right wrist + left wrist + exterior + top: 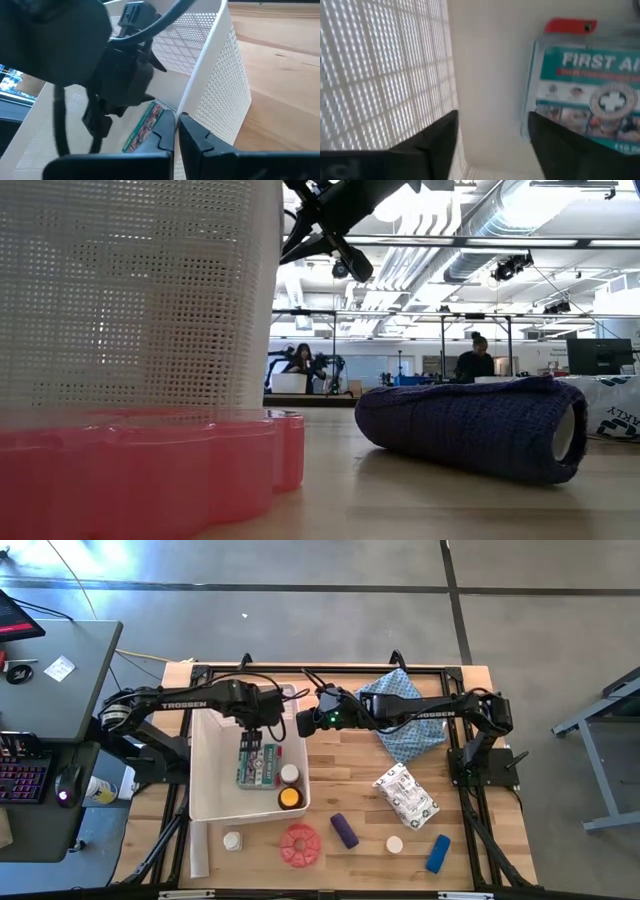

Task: Pick & place medical supplies in basket/bin
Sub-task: Put the blue first aid kit into the white bin

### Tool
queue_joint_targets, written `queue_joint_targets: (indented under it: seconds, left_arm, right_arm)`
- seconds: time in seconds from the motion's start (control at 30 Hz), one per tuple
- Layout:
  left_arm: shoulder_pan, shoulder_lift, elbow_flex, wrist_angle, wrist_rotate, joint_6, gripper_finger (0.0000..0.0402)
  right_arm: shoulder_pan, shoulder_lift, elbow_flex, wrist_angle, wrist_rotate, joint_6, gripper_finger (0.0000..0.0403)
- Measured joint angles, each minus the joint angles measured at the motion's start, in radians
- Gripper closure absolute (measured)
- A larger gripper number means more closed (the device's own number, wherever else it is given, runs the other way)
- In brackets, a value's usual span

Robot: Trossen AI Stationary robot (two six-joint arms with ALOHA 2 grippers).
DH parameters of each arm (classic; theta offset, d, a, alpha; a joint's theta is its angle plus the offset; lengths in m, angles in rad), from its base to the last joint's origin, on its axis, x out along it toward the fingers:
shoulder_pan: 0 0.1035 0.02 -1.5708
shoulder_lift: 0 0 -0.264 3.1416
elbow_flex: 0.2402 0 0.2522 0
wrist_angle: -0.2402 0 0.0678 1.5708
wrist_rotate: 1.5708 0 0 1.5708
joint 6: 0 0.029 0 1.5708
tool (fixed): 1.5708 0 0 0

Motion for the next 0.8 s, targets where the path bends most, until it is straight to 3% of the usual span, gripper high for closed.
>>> queue_joint_targets:
  seconds: [0.37, 0.5, 0.63, 0.8]
  left_arm:
    - [0.001, 0.021, -0.075, 0.025, 0.050, 0.019, 0.0328]
    - [0.000, 0.016, -0.157, 0.074, -0.018, 0.056, 0.0380]
    - [0.000, 0.015, -0.207, 0.149, -0.066, 0.034, 0.0375]
    - [0.000, 0.015, -0.209, 0.174, -0.050, 0.002, 0.0321]
  right_arm:
    - [0.001, 0.000, 0.000, -0.009, 0.008, 0.015, 0.0401]
    - [0.001, 0.000, 0.000, -0.008, 0.007, 0.010, 0.0401]
    - [0.001, 0.000, 0.000, -0.008, 0.007, 0.008, 0.0401]
    - [0.001, 0.000, 0.000, -0.008, 0.008, 0.009, 0.0402]
